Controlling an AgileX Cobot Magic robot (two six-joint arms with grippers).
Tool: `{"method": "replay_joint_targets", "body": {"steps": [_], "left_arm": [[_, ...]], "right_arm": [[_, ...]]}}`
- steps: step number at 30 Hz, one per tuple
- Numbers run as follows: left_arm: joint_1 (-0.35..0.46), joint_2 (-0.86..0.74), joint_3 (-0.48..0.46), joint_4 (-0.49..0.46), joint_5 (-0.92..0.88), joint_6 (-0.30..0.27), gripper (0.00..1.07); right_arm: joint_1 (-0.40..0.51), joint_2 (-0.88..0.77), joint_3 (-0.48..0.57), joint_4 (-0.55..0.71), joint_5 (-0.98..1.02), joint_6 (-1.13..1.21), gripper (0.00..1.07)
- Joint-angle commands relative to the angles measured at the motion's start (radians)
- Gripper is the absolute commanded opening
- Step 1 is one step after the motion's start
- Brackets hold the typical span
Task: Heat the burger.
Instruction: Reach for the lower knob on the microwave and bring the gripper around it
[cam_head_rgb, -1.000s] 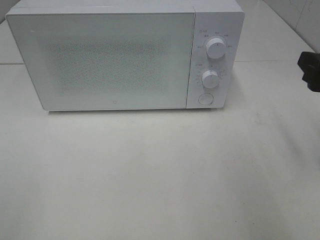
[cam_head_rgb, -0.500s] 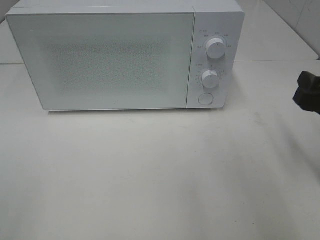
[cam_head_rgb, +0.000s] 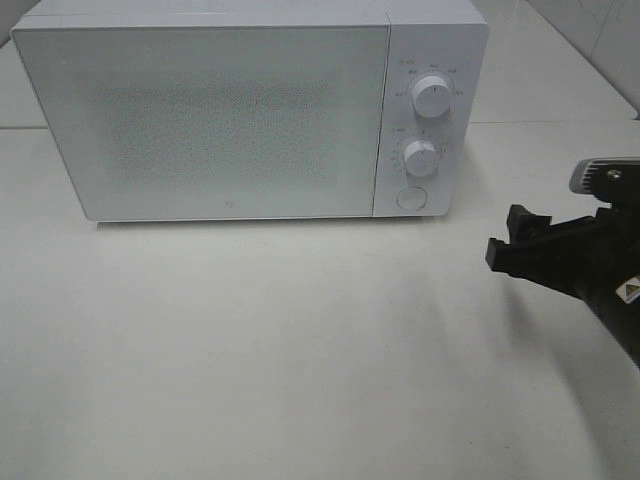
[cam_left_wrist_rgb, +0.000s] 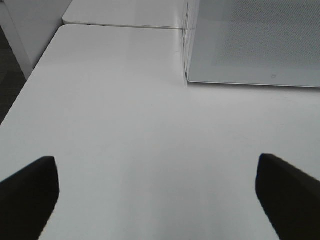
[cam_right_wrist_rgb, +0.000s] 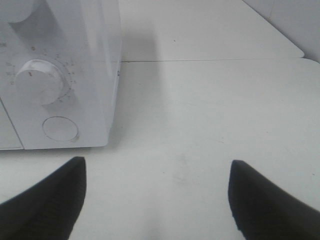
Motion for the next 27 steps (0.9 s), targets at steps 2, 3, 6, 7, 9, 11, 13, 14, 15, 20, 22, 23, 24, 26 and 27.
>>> {"method": "replay_joint_targets", "body": {"steps": [2,3,6,7,9,11,13,14,15,20,22,23,24,26,27], "left_arm": [[0.003,-0.028,0.002,-0.001,-0.008,-0.009,1.00],[0.003,-0.028,0.002,-0.001,-0.008,-0.009,1.00],[0.003,-0.028,0.002,-0.001,-0.008,-0.009,1.00],[0.003,-0.028,0.002,-0.001,-0.008,-0.009,1.00],[0.003,-0.028,0.002,-0.001,-0.008,-0.009,1.00],[0.003,-0.028,0.002,-0.001,-0.008,-0.009,1.00],[0.003,-0.028,0.002,-0.001,-0.008,-0.009,1.00],[0.003,-0.028,0.002,-0.001,-0.008,-0.009,1.00],[0.003,-0.028,0.002,-0.001,-0.008,-0.009,1.00],[0.003,-0.028,0.002,-0.001,-0.008,-0.009,1.00],[0.003,-0.028,0.002,-0.001,-0.008,-0.009,1.00],[0.003,-0.028,0.002,-0.001,-0.008,-0.009,1.00],[0.003,-0.028,0.002,-0.001,-0.008,-0.009,1.00],[0.003,-0.028,0.002,-0.001,-0.008,-0.009,1.00],[0.003,-0.028,0.002,-0.001,-0.008,-0.009,1.00]], "right_arm": [[0.076,0.025,-0.056,0.073,-0.134,-0.069,0.75],[0.111,0.041,-0.088,0.100,-0.134,-0.094,0.75],[0.160,0.061,-0.138,0.140,-0.132,-0.119,0.75],[0.185,0.072,-0.175,0.169,-0.129,-0.140,0.75],[0.194,0.078,-0.193,0.178,-0.126,-0.147,0.75],[0.208,0.092,-0.226,0.203,-0.126,-0.169,0.75],[0.215,0.102,-0.243,0.212,-0.126,-0.178,0.75],[0.217,0.122,-0.274,0.215,-0.123,-0.189,0.75],[0.217,0.132,-0.290,0.215,-0.118,-0.192,0.75],[0.217,0.148,-0.345,0.214,-0.104,-0.193,0.75],[0.214,0.148,-0.362,0.213,-0.108,-0.193,0.75],[0.210,0.148,-0.372,0.208,-0.103,-0.192,0.75],[0.203,0.163,-0.391,0.208,-0.105,-0.189,0.75],[0.193,0.173,-0.401,0.203,-0.103,-0.186,0.75],[0.175,0.201,-0.419,0.188,-0.095,-0.183,0.75]]}}
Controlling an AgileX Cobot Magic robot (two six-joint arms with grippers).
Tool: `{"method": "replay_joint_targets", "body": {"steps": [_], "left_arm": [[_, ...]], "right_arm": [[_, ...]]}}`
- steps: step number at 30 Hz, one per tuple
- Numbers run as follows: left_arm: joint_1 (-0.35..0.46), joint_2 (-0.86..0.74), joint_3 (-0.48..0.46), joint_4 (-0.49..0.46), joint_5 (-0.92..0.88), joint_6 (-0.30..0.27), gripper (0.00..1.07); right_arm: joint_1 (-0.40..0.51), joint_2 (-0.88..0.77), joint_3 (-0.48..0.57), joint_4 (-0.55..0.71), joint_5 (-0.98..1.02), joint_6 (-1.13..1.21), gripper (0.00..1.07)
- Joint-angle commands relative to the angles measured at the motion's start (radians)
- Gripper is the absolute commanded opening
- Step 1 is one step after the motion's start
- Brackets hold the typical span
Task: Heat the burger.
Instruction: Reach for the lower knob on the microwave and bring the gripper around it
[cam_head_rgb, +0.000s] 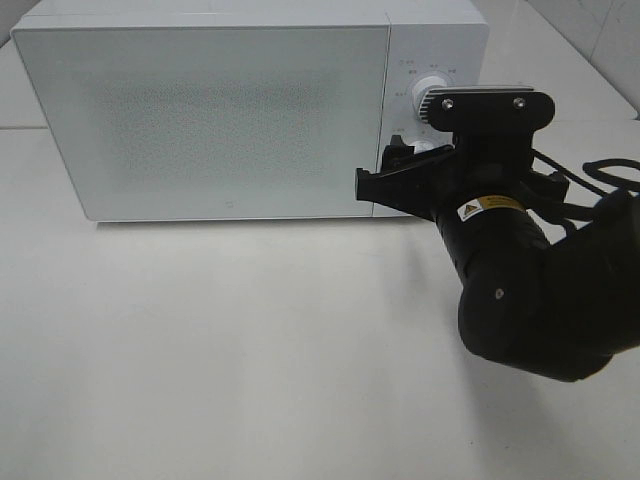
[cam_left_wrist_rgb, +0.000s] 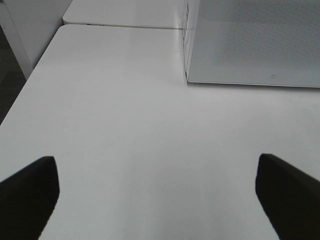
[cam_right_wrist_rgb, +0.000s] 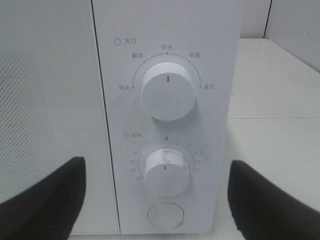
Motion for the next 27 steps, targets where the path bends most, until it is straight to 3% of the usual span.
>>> {"method": "replay_joint_targets", "body": {"steps": [1,27], "left_arm": [[0.003,-0.028,0.002,-0.001,-0.008,-0.009,1.00],[0.003,-0.028,0.002,-0.001,-0.008,-0.009,1.00]], "right_arm": [[-0.025,0.029,-0.026,-0.015,-0.080,-0.001,0.75],[-0.140,0.228,-0.197,-0.133,0.024,0.024,0.75]]}}
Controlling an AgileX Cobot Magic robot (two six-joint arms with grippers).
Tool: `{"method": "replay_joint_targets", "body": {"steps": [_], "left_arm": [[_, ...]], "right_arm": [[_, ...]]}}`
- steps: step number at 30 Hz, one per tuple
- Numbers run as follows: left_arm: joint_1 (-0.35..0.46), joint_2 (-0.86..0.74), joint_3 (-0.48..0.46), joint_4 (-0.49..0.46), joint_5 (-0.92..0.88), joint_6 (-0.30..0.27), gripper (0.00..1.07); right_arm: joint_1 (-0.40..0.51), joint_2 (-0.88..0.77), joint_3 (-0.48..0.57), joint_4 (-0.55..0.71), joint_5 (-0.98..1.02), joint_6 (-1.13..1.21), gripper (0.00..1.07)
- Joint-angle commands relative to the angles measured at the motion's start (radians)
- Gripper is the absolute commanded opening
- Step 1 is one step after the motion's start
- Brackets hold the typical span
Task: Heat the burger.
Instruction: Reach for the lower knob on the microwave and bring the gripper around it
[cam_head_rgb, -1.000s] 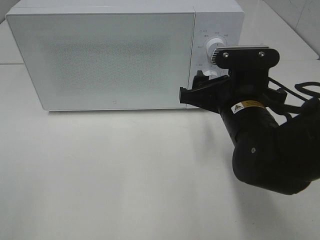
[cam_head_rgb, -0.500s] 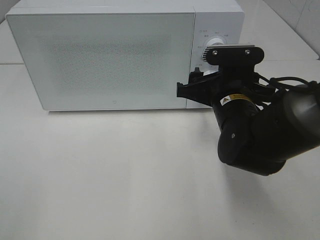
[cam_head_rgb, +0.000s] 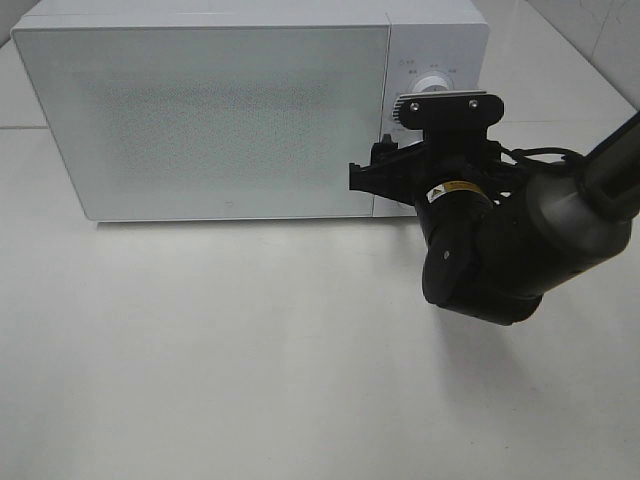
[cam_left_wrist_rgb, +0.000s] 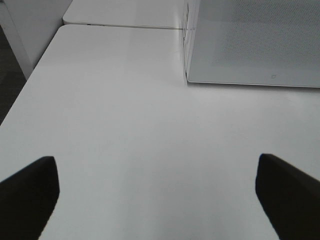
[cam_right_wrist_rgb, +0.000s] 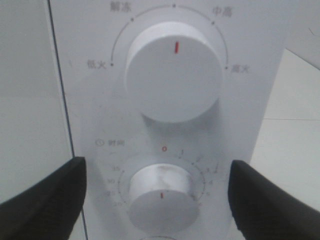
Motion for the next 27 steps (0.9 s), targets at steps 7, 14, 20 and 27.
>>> {"method": "replay_joint_targets", "body": {"steps": [7,14,20,27], "left_arm": [[0.003,-0.028,0.002,-0.001,-0.008,-0.009,1.00],[0.003,-0.023,0.002,-0.001,-0.008,-0.009,1.00],[0.003,-0.023,0.002,-0.001,-0.008,-0.009,1.00],[0.003,-0.023,0.002,-0.001,-0.008,-0.009,1.00]], "right_arm": [[-0.016,0.039,-0.026,-0.009,-0.003,0.025,0.75],[-0.027,0.058,-0.052,-0.009,0.000,0.026,0.75],[-0.027,0.058,-0.052,-0.008,-0.003,0.024,0.75],[-0.027,0.052,-0.052,-0.005,-0.010,0.024,0.75]]}}
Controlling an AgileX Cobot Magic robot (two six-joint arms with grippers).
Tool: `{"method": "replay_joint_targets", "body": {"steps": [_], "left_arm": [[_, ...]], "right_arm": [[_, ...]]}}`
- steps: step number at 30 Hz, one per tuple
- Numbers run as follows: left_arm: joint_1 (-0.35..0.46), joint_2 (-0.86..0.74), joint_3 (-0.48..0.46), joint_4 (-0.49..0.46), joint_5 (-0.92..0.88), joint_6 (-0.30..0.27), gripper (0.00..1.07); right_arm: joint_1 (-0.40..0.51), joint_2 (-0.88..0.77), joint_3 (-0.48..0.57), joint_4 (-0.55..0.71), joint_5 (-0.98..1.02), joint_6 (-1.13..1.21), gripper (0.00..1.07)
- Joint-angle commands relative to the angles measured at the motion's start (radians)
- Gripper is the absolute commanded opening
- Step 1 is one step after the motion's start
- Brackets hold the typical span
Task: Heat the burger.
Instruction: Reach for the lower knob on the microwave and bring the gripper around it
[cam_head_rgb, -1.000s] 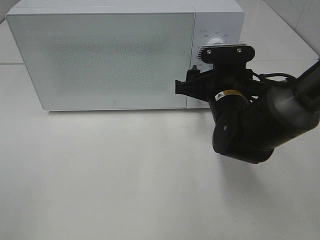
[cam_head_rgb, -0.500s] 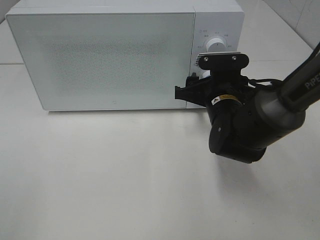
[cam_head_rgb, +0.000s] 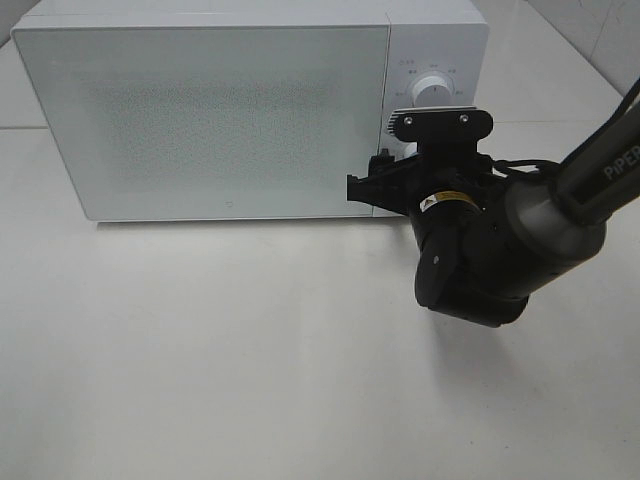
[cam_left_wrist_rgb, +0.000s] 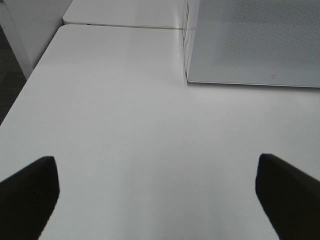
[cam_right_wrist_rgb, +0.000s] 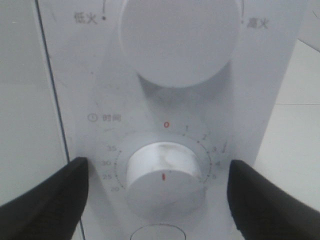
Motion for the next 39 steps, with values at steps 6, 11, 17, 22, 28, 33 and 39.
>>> {"method": "replay_joint_targets", "body": {"steps": [6,11,17,22,28,33,39], "left_arm": [[0.003,-0.023,0.002,-0.001,-0.008,-0.009,1.00],[0.003,-0.023,0.002,-0.001,-0.008,-0.009,1.00],[0.003,-0.023,0.002,-0.001,-0.008,-0.009,1.00],[0.003,-0.023,0.002,-0.001,-0.008,-0.009,1.00],[0.003,-0.023,0.002,-0.001,-0.008,-0.009,1.00],[0.003,-0.023,0.002,-0.001,-0.008,-0.009,1.00],[0.003,-0.023,0.002,-0.001,-0.008,-0.009,1.00]], "right_arm": [[-0.009,-0.002,-0.021,-0.003,-0.027,0.004,0.56],[-0.009,-0.002,-0.021,-0.004,-0.041,0.004,0.23],[-0.009,-0.002,-0.021,-0.011,-0.044,0.027,0.04],[-0.009,-0.002,-0.021,-0.013,-0.055,0.044,0.04],[-0.009,-0.002,-0.021,-0.033,-0.070,0.056,0.04],[-0.009,-0.002,-0.021,-0.036,-0.078,0.085,0.04],[-0.009,-0.002,-0.021,-0.057,-0.080,0.169,0.04]]}}
